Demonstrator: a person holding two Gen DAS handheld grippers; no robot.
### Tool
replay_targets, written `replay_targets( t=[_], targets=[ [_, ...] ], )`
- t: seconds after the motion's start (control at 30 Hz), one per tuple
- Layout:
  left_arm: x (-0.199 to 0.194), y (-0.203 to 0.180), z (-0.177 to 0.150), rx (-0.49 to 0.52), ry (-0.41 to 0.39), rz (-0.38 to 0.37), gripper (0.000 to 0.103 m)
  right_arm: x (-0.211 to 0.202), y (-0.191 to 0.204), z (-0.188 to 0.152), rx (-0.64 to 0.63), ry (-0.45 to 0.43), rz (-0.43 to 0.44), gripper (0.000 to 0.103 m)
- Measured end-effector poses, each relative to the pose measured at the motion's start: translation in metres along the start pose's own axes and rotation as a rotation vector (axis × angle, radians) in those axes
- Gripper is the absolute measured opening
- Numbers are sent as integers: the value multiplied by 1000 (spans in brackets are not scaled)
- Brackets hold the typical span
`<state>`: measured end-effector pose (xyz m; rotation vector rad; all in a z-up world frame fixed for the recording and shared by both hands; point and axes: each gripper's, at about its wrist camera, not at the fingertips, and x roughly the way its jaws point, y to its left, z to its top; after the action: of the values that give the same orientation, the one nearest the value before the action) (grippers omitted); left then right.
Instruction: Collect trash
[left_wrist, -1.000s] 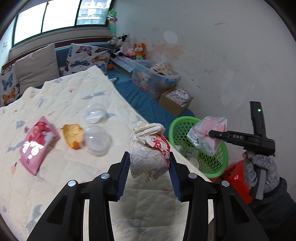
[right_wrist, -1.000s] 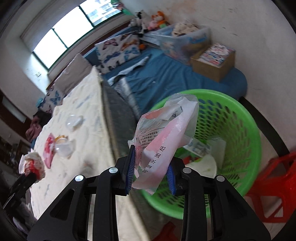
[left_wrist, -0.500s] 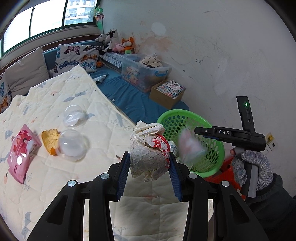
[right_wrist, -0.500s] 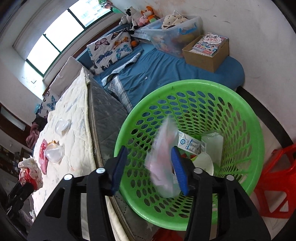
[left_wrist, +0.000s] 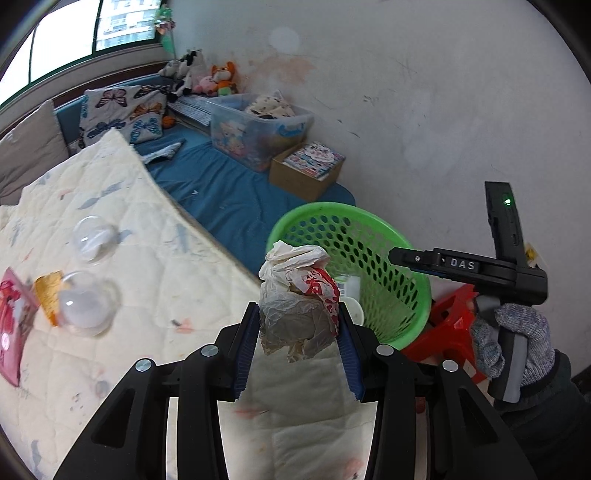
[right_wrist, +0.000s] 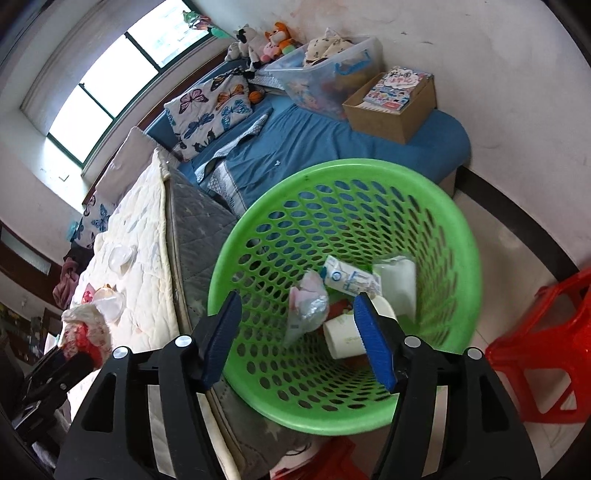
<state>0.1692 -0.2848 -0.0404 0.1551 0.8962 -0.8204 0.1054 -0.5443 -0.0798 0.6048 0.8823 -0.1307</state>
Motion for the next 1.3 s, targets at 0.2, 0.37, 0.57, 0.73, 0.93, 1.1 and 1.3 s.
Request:
replay_targets(
  t=[0.2,0.37,0.57,0.73,0.93,1.1,1.3],
  targets=[
    [33,-23,12,35,53,-31,41,-14,-12,-9,17,-13,0,65],
    [57,-36,24,46,93,-36,43,-22,-23,-16,30,-15,-5,68],
    [77,-42,31,51,121,-45,56,-27,-34,-20,52,-18,-4,69],
    [79,-39,33,44,107,-46,62,-26,-38,-21,62,-14,-4,69],
    [68,-26,27,17,98,-44,62,-25,-32,-24,57,-7,4,69],
    [51,-14,20,0,79,-23,62,-24,-18,-26,33,-2,16,69],
    [23,11,5,-42,43,7,62,-23,8,-27,-15,7,39,70]
  ],
)
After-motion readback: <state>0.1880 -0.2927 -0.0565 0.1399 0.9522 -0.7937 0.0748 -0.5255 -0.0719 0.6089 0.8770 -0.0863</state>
